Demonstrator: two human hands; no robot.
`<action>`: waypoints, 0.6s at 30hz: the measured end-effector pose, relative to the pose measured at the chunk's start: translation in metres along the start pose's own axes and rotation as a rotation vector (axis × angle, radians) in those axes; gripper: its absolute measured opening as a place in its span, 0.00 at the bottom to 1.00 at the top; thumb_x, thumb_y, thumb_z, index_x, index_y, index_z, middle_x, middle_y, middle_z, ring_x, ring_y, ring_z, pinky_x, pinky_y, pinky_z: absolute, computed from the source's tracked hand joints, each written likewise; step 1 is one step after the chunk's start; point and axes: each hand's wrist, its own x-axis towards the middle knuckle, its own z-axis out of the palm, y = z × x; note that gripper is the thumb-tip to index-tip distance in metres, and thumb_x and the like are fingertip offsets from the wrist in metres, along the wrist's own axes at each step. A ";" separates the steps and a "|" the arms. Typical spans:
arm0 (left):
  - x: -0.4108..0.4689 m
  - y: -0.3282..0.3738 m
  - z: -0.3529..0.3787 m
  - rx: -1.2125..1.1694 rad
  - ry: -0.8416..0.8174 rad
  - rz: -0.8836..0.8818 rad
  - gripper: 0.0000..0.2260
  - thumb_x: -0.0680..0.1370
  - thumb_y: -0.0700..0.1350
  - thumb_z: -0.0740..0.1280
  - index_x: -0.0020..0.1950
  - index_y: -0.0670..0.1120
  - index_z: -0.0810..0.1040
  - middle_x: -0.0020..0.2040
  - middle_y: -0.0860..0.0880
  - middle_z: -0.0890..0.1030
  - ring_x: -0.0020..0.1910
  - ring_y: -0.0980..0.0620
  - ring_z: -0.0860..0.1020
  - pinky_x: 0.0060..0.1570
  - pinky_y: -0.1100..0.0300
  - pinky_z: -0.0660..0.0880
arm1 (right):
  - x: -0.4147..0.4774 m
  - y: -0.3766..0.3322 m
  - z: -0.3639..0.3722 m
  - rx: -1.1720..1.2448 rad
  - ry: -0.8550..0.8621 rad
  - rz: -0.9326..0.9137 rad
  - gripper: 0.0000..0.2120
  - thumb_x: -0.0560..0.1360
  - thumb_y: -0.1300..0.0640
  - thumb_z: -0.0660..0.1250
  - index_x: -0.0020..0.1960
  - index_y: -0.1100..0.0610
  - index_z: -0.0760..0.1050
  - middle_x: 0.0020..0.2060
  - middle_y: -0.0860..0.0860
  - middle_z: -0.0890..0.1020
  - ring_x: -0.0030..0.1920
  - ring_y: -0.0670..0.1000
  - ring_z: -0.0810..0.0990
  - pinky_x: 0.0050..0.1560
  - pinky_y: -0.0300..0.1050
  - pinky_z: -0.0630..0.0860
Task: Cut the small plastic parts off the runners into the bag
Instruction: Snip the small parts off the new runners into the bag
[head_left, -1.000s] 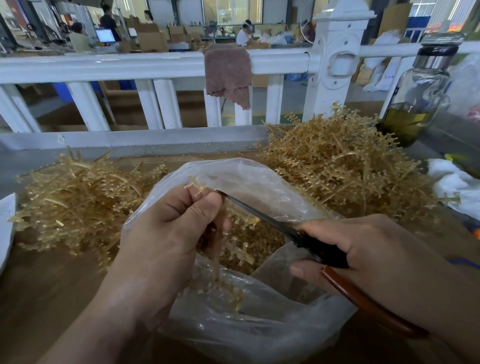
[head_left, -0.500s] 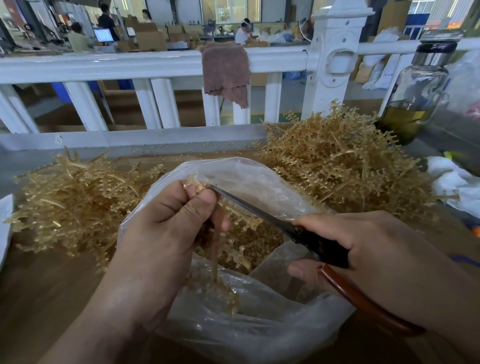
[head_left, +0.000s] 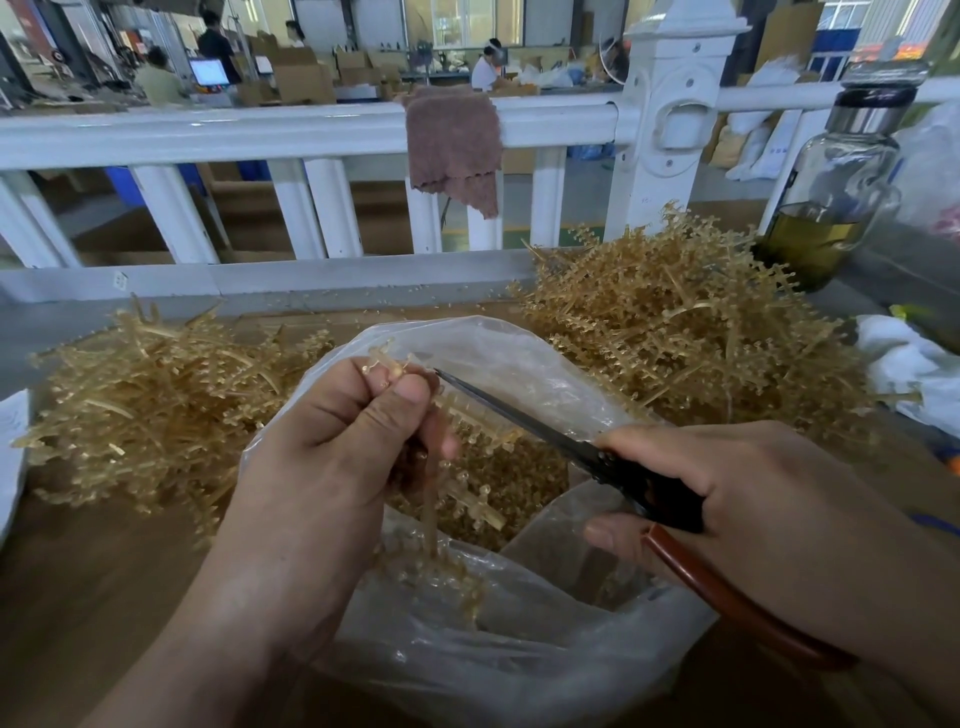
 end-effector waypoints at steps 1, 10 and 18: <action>0.000 0.000 0.001 0.000 -0.006 0.001 0.15 0.71 0.57 0.68 0.44 0.46 0.82 0.36 0.46 0.82 0.35 0.51 0.77 0.32 0.66 0.74 | 0.000 0.000 0.000 -0.004 -0.003 -0.001 0.23 0.69 0.27 0.57 0.47 0.45 0.74 0.34 0.42 0.77 0.39 0.43 0.76 0.42 0.41 0.71; -0.001 0.002 0.002 0.078 -0.042 0.030 0.13 0.75 0.54 0.66 0.40 0.45 0.80 0.35 0.48 0.81 0.33 0.54 0.75 0.32 0.68 0.72 | 0.000 0.000 -0.001 -0.028 -0.037 0.019 0.26 0.67 0.25 0.53 0.49 0.42 0.73 0.35 0.40 0.77 0.40 0.41 0.77 0.36 0.42 0.72; -0.001 0.003 0.003 0.047 0.021 0.020 0.16 0.74 0.55 0.67 0.43 0.41 0.80 0.34 0.46 0.81 0.31 0.54 0.76 0.30 0.68 0.72 | 0.000 0.002 0.001 -0.031 -0.030 0.020 0.27 0.67 0.24 0.54 0.52 0.43 0.75 0.37 0.40 0.79 0.39 0.42 0.78 0.35 0.43 0.74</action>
